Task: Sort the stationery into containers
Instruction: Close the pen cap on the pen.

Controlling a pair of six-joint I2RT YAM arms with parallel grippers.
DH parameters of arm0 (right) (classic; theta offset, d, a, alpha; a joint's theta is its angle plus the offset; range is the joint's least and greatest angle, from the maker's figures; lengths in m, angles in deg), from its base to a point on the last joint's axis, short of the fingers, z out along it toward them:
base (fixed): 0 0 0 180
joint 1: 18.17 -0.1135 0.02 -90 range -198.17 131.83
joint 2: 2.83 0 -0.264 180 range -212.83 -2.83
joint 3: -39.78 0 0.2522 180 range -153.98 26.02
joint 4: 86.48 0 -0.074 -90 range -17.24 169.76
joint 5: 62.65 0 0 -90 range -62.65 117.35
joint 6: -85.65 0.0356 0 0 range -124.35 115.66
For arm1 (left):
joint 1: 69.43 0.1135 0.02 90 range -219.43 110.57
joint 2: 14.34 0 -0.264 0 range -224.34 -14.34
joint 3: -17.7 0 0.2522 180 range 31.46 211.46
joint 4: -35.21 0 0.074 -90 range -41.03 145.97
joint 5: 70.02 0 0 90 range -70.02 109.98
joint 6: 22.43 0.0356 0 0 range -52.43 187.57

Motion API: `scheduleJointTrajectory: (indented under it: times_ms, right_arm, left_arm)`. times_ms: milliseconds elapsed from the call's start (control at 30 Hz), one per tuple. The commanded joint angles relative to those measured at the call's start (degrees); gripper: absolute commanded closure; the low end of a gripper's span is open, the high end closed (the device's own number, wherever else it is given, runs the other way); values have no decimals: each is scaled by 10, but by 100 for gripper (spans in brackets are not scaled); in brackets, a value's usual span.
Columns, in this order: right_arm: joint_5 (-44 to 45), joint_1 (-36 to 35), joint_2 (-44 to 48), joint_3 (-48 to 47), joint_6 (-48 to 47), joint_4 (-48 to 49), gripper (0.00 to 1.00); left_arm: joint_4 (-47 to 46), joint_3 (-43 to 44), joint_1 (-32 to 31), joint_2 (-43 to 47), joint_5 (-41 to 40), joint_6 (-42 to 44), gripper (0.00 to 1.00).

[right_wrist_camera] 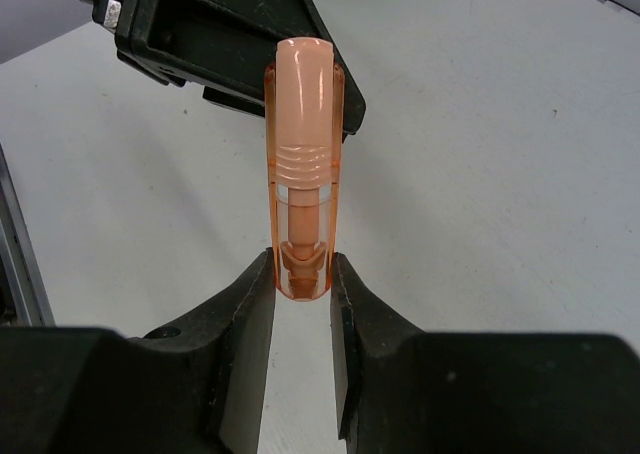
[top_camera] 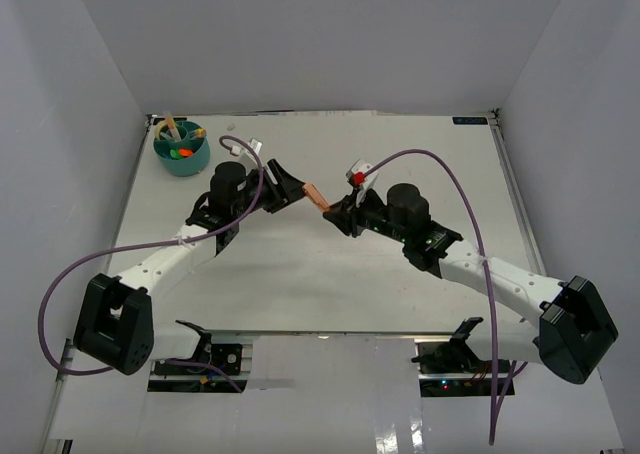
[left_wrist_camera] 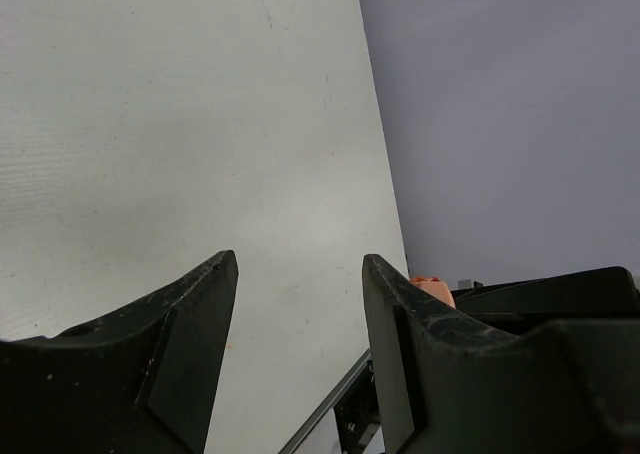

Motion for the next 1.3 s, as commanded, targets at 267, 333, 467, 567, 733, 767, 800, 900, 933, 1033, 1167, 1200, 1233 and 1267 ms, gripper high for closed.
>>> scheduleJointTrajectory:
  times_ms: [267,333,467,567,733,767,800,900,933,1033,1167,1200,1233,1267]
  right_arm:
    - [-3,0,48,33,-60,72,83]
    - [6,0,56,37,-86,73,84]
    - [13,0,65,41,-113,81,85]
    - [17,0,65,40,-125,93,85]
    - [1,0,60,34,-139,95,85]
    - [-3,0,60,34,-142,95,85]
    - [-5,0,59,34,-146,94,85]
    - [-7,0,52,31,-155,92,85]
    - [-10,0,49,28,-159,91,85]
    - [-25,0,35,18,-165,87,86]
    - [-45,0,15,-2,-171,80,86]
    - [-48,0,8,-6,-172,74,86]
    - [-50,0,4,-12,-173,72,86]
    - [-53,0,0,-13,-173,73,86]
  left_arm:
    - [178,86,16,46,-21,97,28]
    - [222,126,29,50,-23,131,26]
    - [311,185,79,54,8,163,23]
    - [353,231,105,46,48,177,22]
    - [386,287,107,8,166,185,22]
    - [386,289,107,4,186,183,22]
    - [386,291,107,1,202,184,23]
    - [386,298,103,-5,230,198,26]
    - [386,300,100,-6,230,202,28]
    - [386,303,84,-16,227,212,32]
    - [385,310,56,-31,195,225,35]
    - [385,315,54,-34,189,227,35]
    - [384,317,54,-35,182,231,36]
    - [383,319,53,-35,174,234,37]
